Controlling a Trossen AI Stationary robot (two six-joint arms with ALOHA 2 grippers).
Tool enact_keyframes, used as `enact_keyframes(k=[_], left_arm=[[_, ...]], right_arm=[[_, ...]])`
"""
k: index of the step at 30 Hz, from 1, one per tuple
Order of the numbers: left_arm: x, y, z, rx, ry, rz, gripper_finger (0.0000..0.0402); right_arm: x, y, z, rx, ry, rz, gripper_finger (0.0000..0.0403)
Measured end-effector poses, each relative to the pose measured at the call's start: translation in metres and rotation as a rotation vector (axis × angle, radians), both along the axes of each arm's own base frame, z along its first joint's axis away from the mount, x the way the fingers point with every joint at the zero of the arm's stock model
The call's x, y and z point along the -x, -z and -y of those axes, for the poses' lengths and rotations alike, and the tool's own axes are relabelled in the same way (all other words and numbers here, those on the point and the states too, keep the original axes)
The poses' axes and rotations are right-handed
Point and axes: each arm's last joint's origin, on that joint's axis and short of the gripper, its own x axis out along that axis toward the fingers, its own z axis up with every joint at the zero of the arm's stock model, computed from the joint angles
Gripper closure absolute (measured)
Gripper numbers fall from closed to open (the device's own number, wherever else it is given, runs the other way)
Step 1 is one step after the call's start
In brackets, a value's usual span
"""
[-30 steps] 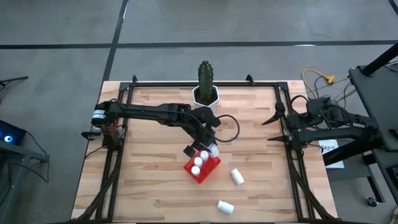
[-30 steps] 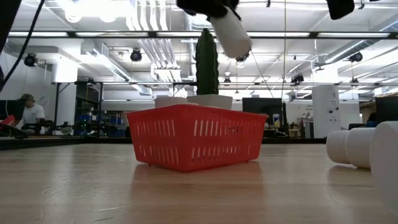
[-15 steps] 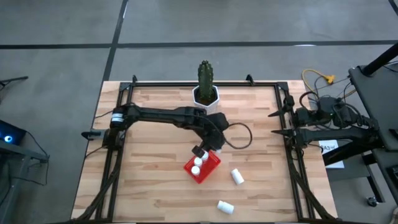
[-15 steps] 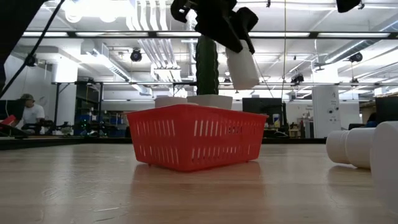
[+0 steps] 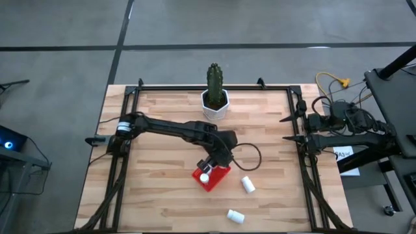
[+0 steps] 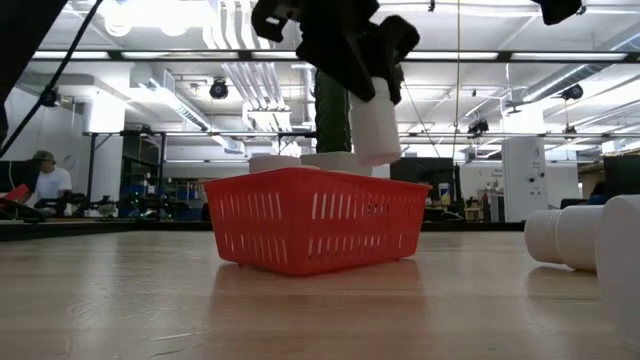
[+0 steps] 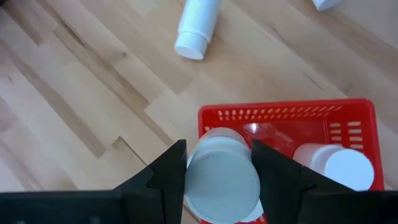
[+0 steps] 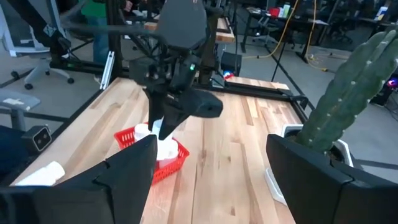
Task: Pick and place pill bottles into a basket
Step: Put the white pill bottle into the red bin
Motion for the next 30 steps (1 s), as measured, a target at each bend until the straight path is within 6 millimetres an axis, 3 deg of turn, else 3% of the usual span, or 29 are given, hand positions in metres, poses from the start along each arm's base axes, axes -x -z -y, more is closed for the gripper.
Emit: enact_keyframes(k=[6,22,30], left_arm=[[-0.007,0.016,0.004,-0.02,0.004,-0.035,0.0262],[-0.006,0.02,0.011,-0.026,0.016,-0.05,0.0262],[-0.018,0.05,0.013,-0.034,0.019,-0.105,0.0262]], right_arm=[[0.0,0.0,0.0,-0.003,0.001,-0.002,0.0119],[0.002,0.001,0.0,-0.012,0.003,-0.009,0.011],[0.002,0.002,0.0,-0.017,0.006,-0.017,0.0111]])
